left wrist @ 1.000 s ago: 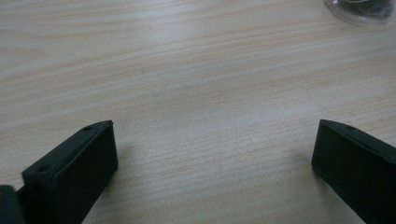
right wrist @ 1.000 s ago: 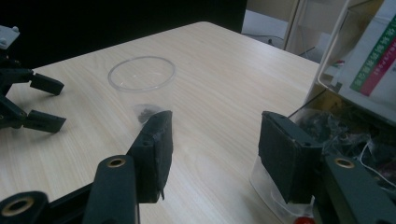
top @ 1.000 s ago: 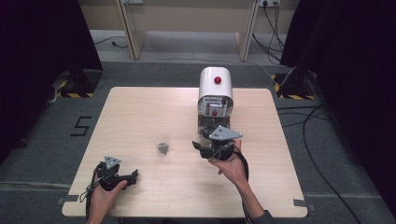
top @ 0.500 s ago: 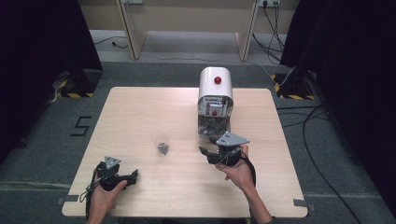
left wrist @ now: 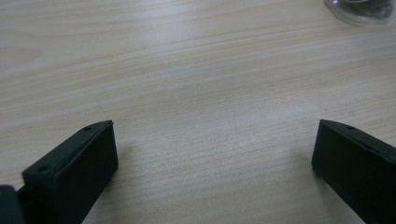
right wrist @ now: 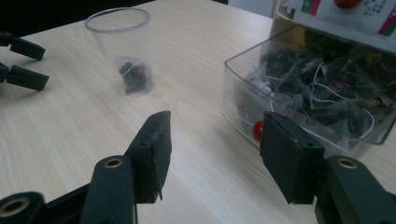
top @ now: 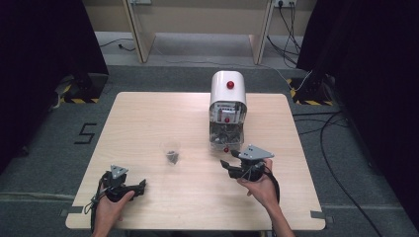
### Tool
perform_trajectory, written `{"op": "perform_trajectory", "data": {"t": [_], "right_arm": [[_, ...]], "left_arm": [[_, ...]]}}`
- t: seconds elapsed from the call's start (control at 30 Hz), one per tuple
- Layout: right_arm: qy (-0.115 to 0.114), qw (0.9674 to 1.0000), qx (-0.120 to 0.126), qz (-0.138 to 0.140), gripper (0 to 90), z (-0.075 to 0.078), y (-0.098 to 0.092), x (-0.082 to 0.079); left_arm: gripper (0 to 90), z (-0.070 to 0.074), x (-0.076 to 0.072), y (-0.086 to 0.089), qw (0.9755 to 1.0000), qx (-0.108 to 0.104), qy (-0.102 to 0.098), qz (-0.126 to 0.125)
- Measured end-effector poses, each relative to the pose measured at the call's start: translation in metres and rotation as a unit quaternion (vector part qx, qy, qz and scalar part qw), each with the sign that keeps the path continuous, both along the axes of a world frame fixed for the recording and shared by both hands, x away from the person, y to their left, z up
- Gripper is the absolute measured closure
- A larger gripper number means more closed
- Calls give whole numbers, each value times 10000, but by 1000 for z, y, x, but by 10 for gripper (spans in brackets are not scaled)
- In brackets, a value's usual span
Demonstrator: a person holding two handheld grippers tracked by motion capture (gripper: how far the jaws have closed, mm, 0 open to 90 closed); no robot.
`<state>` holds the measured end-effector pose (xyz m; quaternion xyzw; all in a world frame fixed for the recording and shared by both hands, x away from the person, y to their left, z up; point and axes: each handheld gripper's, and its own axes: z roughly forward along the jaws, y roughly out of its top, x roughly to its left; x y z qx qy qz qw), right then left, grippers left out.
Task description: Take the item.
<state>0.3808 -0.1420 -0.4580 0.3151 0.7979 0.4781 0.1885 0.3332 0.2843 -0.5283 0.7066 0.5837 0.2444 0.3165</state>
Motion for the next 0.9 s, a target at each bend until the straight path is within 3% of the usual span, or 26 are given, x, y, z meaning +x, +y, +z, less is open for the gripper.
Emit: {"op": "perform_trajectory", "data": {"t": [0.5, 0.9], "right_arm": [[215, 9990, -102, -374, 403, -17, -35, -10], [338, 9975, -210, -584, 364, -27, -50, -16]], "left_arm": [[0, 0, 0, 0, 10000, 3, -3, 4], [0, 0, 0, 0, 10000, 1, 2, -1]]}}
